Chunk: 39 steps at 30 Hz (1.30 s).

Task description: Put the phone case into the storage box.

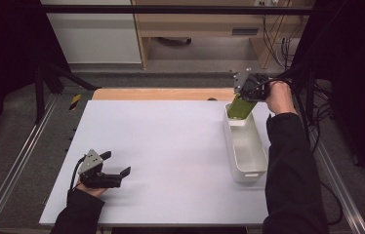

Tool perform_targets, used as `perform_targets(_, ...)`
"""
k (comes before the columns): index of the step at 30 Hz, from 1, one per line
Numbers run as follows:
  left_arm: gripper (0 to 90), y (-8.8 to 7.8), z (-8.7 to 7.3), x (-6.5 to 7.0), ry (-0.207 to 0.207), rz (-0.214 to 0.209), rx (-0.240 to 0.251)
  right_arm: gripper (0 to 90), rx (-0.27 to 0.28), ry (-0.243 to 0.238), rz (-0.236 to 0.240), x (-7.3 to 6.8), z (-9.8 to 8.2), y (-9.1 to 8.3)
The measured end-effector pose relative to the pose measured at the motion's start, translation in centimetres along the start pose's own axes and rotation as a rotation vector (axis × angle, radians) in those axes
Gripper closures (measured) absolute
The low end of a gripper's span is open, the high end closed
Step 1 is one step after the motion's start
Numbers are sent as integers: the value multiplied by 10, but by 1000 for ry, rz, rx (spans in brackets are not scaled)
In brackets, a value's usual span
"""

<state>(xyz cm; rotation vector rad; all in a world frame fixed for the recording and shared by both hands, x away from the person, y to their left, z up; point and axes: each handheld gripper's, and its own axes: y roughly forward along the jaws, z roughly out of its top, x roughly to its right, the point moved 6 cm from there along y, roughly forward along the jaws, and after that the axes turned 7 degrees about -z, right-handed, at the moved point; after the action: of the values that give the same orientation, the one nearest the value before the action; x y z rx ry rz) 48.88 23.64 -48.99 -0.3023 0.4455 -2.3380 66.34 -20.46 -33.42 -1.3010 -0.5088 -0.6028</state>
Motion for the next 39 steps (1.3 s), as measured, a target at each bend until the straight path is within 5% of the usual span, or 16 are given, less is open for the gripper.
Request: perform_targets(39, 17, 1, -2, -2, -3, -2, -11, 780, -40, -88, 106, 3, 0, 53)
